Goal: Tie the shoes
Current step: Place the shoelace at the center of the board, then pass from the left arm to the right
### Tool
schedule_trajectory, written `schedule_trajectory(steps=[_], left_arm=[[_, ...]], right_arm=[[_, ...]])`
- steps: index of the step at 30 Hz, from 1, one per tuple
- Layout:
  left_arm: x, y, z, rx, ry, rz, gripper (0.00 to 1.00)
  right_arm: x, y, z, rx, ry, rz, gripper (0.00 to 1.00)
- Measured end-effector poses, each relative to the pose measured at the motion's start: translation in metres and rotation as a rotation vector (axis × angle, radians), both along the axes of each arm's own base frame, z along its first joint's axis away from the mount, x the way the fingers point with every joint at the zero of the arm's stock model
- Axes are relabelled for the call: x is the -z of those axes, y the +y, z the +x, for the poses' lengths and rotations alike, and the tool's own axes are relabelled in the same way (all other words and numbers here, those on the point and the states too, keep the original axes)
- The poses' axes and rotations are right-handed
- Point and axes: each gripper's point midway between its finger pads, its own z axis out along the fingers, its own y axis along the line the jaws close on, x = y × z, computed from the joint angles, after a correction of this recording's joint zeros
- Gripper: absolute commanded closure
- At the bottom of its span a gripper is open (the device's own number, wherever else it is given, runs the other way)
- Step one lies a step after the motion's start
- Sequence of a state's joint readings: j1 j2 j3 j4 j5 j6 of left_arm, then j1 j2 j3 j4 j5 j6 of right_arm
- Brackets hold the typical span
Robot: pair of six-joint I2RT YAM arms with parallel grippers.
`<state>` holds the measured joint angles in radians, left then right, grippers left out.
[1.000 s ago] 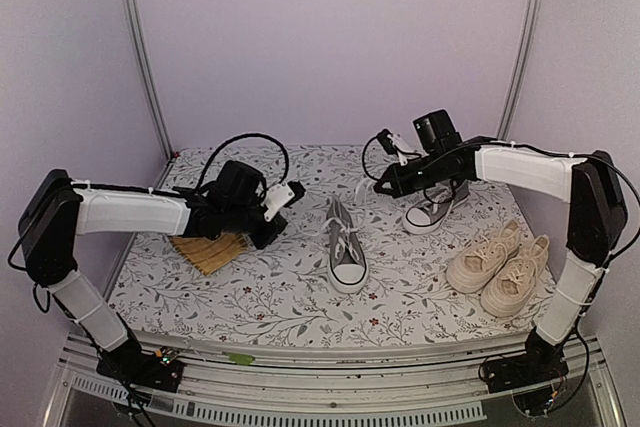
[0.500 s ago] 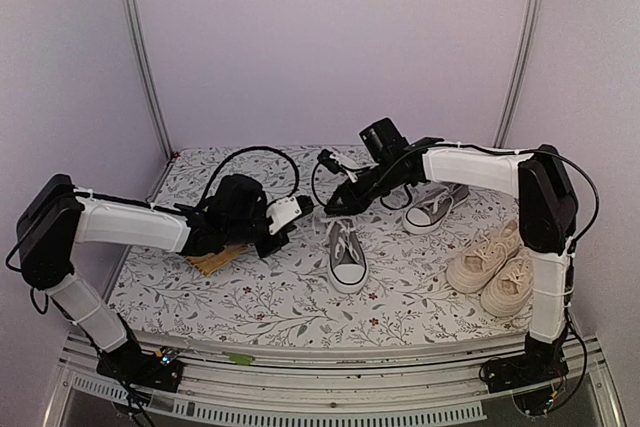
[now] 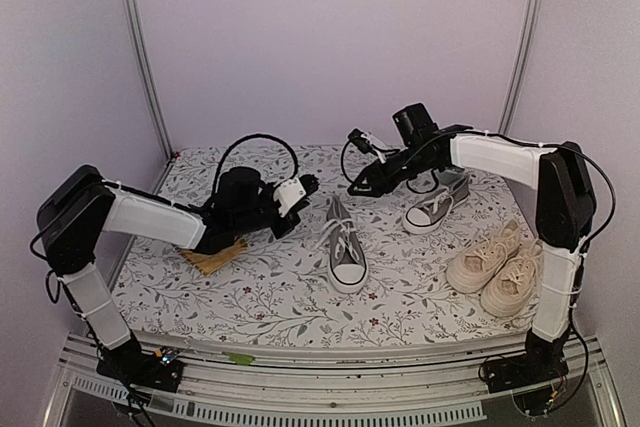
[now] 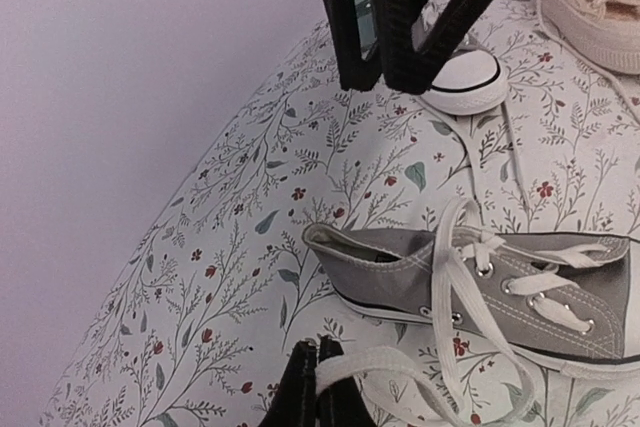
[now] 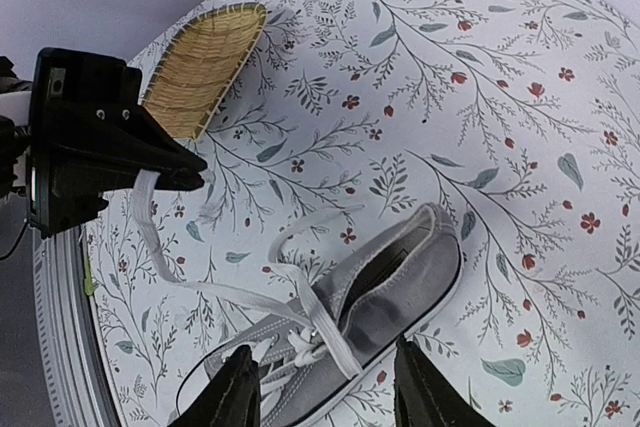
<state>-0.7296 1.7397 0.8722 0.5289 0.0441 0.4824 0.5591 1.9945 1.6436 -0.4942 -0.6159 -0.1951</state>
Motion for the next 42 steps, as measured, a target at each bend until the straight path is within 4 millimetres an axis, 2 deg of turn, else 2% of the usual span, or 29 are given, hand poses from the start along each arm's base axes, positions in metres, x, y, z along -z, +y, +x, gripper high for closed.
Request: schedule_trajectory(steps=[2,4,8,12,15,21,28,35,42], left_arm=[[-0.005,-0.006,0.006,0.018,-0.009,-0.041,1.0],[-0.015,-0.011,0.015,0.036,-0.014,-0.104,1.0],[-0.036,-0.019,0.034,0.072,-0.034,-0.22,1.0],[-0.051,-0.035,0.049,0.119,-0.039,-0.321,1.0],[-0.056,-0.046,0.05,0.167,-0.023,-0.396,1.0],[-0.049,-0.06,0.046,0.237,0.053,-0.511,1.0],[-0.055,-0.065,0.041,0.272,0.094,-0.587,1.0],[-0.069,-0.068,0.038,0.291,0.095,-0.646,1.0],[-0.064,-0.072,0.036,0.303,0.118,-0.66,1.0]], right_arm=[[0.002,-0.012,0.001,0.015,0.015,0.003,0.51],[0.004,-0.016,-0.002,0.011,0.025,0.019,0.51],[0.004,-0.01,-0.005,-0.014,-0.011,0.063,0.5],[-0.002,-0.004,0.006,-0.018,-0.121,0.12,0.5],[-0.014,0.001,0.016,-0.031,-0.224,0.169,0.52],[-0.034,0.012,0.025,-0.089,-0.33,0.254,0.52],[-0.014,0.022,0.02,-0.157,-0.289,0.298,0.54],[-0.009,0.031,0.013,-0.208,-0.231,0.377,0.57],[-0.012,0.034,0.006,-0.245,-0.182,0.429,0.73]])
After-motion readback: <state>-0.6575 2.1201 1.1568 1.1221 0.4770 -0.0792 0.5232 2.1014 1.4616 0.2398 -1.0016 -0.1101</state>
